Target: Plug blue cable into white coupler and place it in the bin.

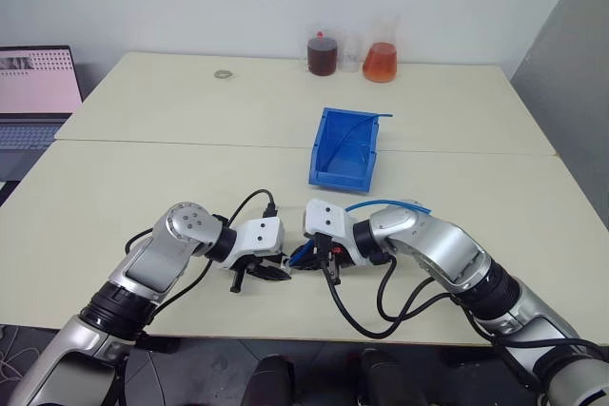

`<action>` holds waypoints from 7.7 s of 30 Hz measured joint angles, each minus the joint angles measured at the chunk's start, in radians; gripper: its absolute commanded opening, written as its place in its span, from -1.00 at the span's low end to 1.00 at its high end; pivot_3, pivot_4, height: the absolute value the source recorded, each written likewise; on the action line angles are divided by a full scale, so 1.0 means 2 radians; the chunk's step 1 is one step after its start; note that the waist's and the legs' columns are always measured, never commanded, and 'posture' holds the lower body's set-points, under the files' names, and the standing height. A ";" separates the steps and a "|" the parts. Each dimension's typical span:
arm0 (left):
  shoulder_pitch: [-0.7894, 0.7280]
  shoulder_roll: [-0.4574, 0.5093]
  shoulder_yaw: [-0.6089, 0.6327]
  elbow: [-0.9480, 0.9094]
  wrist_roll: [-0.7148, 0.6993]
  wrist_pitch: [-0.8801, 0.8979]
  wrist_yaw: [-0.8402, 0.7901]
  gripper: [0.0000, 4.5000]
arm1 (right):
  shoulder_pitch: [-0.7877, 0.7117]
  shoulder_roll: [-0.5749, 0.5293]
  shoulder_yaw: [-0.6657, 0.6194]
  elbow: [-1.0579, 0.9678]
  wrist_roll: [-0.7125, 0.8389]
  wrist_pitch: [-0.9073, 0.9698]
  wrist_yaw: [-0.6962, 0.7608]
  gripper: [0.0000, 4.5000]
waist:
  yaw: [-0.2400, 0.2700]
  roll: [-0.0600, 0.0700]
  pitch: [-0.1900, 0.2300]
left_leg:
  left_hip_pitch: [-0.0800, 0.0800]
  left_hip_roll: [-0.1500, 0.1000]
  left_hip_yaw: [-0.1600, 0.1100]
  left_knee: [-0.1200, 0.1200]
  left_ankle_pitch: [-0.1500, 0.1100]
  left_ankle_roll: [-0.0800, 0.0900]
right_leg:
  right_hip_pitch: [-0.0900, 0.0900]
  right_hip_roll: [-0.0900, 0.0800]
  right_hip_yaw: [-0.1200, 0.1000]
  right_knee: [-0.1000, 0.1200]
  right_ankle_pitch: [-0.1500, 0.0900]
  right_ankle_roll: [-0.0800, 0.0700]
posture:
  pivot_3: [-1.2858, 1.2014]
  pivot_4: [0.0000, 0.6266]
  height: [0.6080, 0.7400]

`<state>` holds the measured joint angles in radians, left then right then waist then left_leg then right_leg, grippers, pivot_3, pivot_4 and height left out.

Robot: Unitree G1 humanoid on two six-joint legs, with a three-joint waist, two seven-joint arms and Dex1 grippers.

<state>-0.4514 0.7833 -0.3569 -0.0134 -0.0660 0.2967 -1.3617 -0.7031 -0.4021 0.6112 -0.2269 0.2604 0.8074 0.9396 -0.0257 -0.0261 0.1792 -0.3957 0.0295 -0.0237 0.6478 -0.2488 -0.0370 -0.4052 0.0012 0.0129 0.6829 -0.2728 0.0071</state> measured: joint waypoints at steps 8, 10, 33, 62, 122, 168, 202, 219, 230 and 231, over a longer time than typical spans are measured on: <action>0.001 0.000 0.000 0.000 0.000 -0.001 0.005 -0.65 | -0.015 0.006 0.001 0.026 -0.011 -0.009 0.008 -0.89 | 0.000 0.000 0.000 | 0.000 0.000 0.000 0.000 0.000 0.000 | 0.000 0.000 0.000 0.000 0.000 0.000 | 0.03 -0.52 1.00; 0.002 0.000 0.000 0.000 0.000 -0.002 0.007 -0.65 | -0.017 0.007 0.001 0.030 -0.013 -0.011 0.010 -0.89 | 0.000 0.000 0.000 | 0.000 0.000 0.000 0.000 0.000 0.000 | 0.000 0.000 0.000 0.000 0.000 0.000 | 0.03 -0.52 1.00; 0.001 -0.011 -0.002 0.008 0.006 0.002 0.014 -0.65 | -0.035 0.011 0.025 0.038 -0.052 -0.012 0.023 -0.89 | 0.000 0.003 -0.008 | 0.001 0.000 0.000 0.000 0.000 0.000 | 0.001 0.000 0.000 0.000 0.000 0.000 | 0.03 -0.52 1.00; 0.014 -0.020 0.005 0.022 0.015 0.013 0.022 -0.65 | -0.061 0.071 0.048 0.093 -0.091 0.017 0.032 -0.89 | -0.004 0.006 -0.012 | 0.015 0.001 0.000 -0.004 0.000 0.001 | 0.010 0.000 0.002 -0.001 -0.002 -0.004 | 0.03 -0.52 1.00; 0.023 -0.023 0.024 0.016 0.003 0.011 0.022 -0.65 | -0.024 0.071 -0.001 0.067 -0.061 0.048 0.044 0.06 | -0.002 0.005 -0.008 | 0.010 0.001 -0.002 -0.011 0.000 0.000 | 0.007 -0.002 0.001 -0.006 -0.004 -0.003 | 0.03 -0.52 1.00; 0.017 -0.020 0.029 0.027 0.000 0.002 0.030 -0.65 | -0.029 0.083 -0.034 0.064 -0.021 0.042 -0.007 -1.00 | -0.003 0.005 -0.008 | 0.005 0.000 -0.001 -0.010 0.000 0.000 | 0.001 -0.001 0.001 -0.004 -0.003 -0.001 | 0.03 -0.52 1.00; 0.035 -0.024 0.044 0.029 -0.002 0.001 0.036 -0.65 | 0.031 0.115 -0.032 0.092 -0.055 -0.056 -0.019 -1.00 | -0.004 0.005 -0.011 | 0.009 0.000 -0.001 -0.010 0.000 0.000 | 0.003 0.000 0.002 -0.003 -0.004 -0.002 | 0.03 -0.52 1.00; 0.044 -0.023 0.045 0.024 -0.003 0.003 0.042 -0.65 | 0.043 0.125 -0.032 0.121 -0.073 -0.108 0.004 -1.00 | -0.005 0.005 -0.011 | 0.016 0.001 -0.001 -0.013 0.000 0.000 | 0.009 -0.002 0.001 -0.004 -0.006 -0.005 | 0.03 -0.52 1.00; 0.047 -0.022 0.045 0.022 -0.004 0.003 0.042 -0.65 | 0.055 0.128 -0.032 0.136 -0.080 -0.150 0.012 -1.00 | -0.005 0.006 -0.013 | 0.016 0.001 -0.001 -0.014 0.000 0.000 | 0.009 -0.002 0.001 -0.005 -0.006 -0.005 | 0.03 -0.52 1.00; 0.047 -0.022 0.045 0.022 -0.004 0.003 0.042 -0.65 | 0.056 0.128 -0.032 0.136 -0.080 -0.152 0.012 -1.00 | -0.005 0.006 -0.013 | 0.016 0.001 -0.001 -0.014 0.000 0.000 | 0.009 -0.002 0.001 -0.005 -0.006 -0.005 | 0.03 -0.52 1.00</action>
<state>-0.3570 0.7403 -0.2669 0.0313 -0.0737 0.3022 -1.2786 -0.5921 -0.1468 0.5478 0.0461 0.1014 0.5042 0.9630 -0.0349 -0.0148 0.1522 -0.3629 0.0315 -0.0261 0.6190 -0.2497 -0.0373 -0.3880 -0.0023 0.0153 0.6732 -0.2855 -0.0034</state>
